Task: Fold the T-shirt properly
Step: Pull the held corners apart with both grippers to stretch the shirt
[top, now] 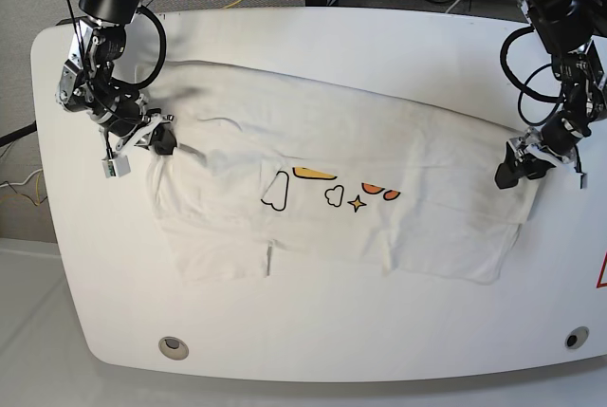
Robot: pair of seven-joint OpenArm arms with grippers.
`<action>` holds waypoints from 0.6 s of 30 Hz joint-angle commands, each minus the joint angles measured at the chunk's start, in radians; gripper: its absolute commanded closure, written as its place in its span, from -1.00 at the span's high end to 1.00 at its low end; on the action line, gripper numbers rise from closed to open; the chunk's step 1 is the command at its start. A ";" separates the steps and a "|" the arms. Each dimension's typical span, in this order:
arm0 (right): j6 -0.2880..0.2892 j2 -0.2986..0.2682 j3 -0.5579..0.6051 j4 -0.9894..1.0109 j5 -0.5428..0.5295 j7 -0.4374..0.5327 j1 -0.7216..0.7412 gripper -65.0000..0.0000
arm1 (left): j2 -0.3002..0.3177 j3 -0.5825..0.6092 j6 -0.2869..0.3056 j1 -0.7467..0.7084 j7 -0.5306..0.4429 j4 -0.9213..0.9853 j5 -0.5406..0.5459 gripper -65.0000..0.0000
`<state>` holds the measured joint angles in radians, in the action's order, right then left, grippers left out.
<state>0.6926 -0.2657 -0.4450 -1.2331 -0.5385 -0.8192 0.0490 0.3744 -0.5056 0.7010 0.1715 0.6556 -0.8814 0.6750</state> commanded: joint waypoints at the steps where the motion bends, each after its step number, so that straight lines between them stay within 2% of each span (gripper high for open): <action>1: 0.006 -0.016 -0.002 -0.010 0.006 0.001 0.010 -1.00 | 0.007 0.015 -0.003 0.004 0.044 0.014 -0.008 0.43; 6: 0.006 -0.016 -0.003 -0.011 0.006 0.001 0.009 -1.00 | 0.010 0.018 -0.009 0.004 0.039 0.021 -0.011 0.22; 10: 0.006 -0.017 -0.003 -0.012 0.006 0.002 0.011 -1.00 | 0.014 0.021 -0.016 0.007 0.020 0.025 -0.027 0.23; 12: 0.006 -0.019 -0.003 -0.010 0.007 -0.001 0.010 -1.00 | 0.022 0.024 -0.037 0.013 -0.020 0.019 -0.095 0.61; 14: 0.006 -0.018 -0.004 -0.010 0.006 0.001 0.009 -1.00 | 0.026 0.023 -0.042 0.015 -0.033 0.016 -0.122 0.71; 18: 0.006 -0.018 -0.003 -0.007 0.007 0.000 0.010 -1.00 | 0.030 0.019 -0.043 0.015 -0.044 0.009 -0.155 0.75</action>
<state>0.6926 -0.2661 -0.4454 -1.2320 -0.5381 -0.8169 0.0490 0.3832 -0.4820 0.6868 0.1867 0.5823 -0.8658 0.5697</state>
